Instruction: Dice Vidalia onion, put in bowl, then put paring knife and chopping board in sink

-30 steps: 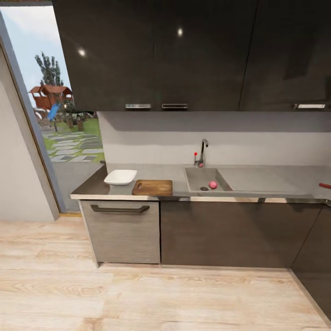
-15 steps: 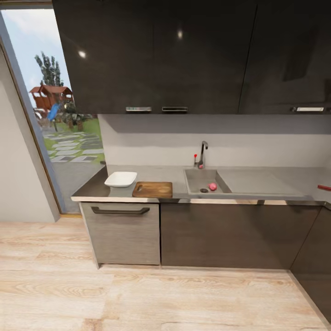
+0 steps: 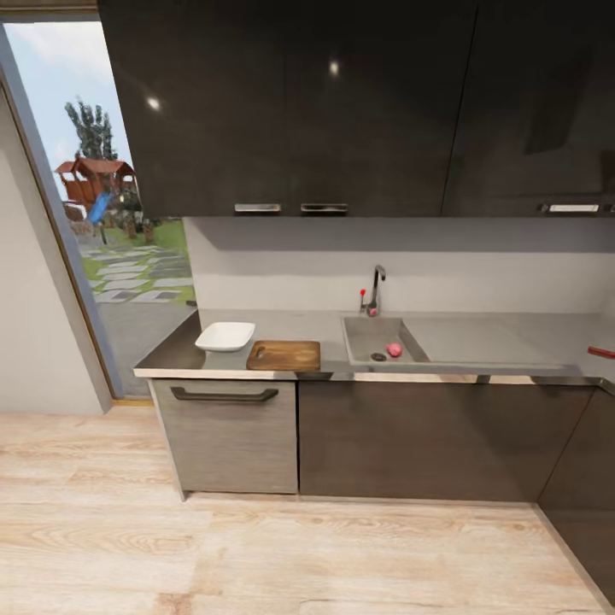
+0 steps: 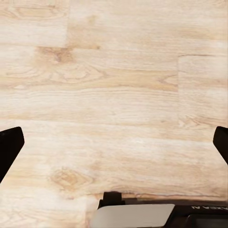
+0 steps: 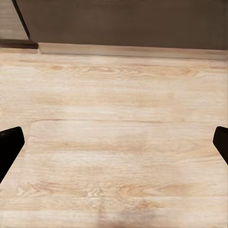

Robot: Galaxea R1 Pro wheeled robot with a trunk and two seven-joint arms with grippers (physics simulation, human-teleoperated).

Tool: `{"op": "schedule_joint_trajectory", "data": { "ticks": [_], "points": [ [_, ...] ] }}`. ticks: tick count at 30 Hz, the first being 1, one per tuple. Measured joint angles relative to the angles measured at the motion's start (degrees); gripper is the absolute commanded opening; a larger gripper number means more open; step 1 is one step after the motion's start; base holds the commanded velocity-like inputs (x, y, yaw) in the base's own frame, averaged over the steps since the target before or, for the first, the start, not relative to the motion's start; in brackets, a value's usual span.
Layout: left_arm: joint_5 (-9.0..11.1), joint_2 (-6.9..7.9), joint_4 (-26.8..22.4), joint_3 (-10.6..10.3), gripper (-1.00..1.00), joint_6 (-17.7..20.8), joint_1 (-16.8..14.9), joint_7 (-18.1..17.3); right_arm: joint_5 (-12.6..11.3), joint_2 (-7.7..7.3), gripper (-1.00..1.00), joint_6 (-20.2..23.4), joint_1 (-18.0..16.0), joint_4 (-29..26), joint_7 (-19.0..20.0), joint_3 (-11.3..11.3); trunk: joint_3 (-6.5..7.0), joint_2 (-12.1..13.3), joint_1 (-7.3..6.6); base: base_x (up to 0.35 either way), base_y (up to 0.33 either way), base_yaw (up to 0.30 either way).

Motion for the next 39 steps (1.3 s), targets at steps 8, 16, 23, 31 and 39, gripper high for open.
{"op": "schedule_joint_trajectory", "data": {
  "ticks": [8, 16, 23, 31, 39],
  "points": [
    [0.0, 0.0, 0.0, 0.0, 1.0, 0.0, 0.0, 0.0, 0.0, 0.0, 1.0, 0.0, 0.0, 0.0, 0.0, 0.0, 1.44, 3.2, -1.76, 0.0, 0.0, 0.0],
    [0.0, 0.0, 0.0, 0.0, 1.0, -0.1, 0.0, 0.0, 0.0, 0.0, 1.0, 0.0, 0.0, 0.0, 0.0, 0.0, 2.88, 6.4, -3.52, 0.0, 0.0, 0.0],
    [0.0, 0.0, 0.0, 0.0, 1.0, -0.1, 0.0, 0.0, 0.0, 0.0, 1.0, 0.0, 0.0, 0.0, 0.0, 0.0, 4.14, 9.2, -5.06, 0.0, 0.0, 0.0],
    [0.0, 0.02, 0.0, 0.0, 1.0, -0.1, 0.0, 0.0, 0.0, 0.0, 1.0, 0.0, 0.0, 0.0, 0.0, 0.0, 5.58, 12.5, -6.82, 0.0, 0.0, 0.0],
    [0.0, 0.0, 0.0, 0.0, 1.0, -0.1, 0.0, 0.0, 0.1, 0.0, 1.0, -0.1, 0.0, 0.0, 0.0, 0.0, 7.02, 15.7, -8.58, 0.0, 0.0, 0.0]
  ]
}}
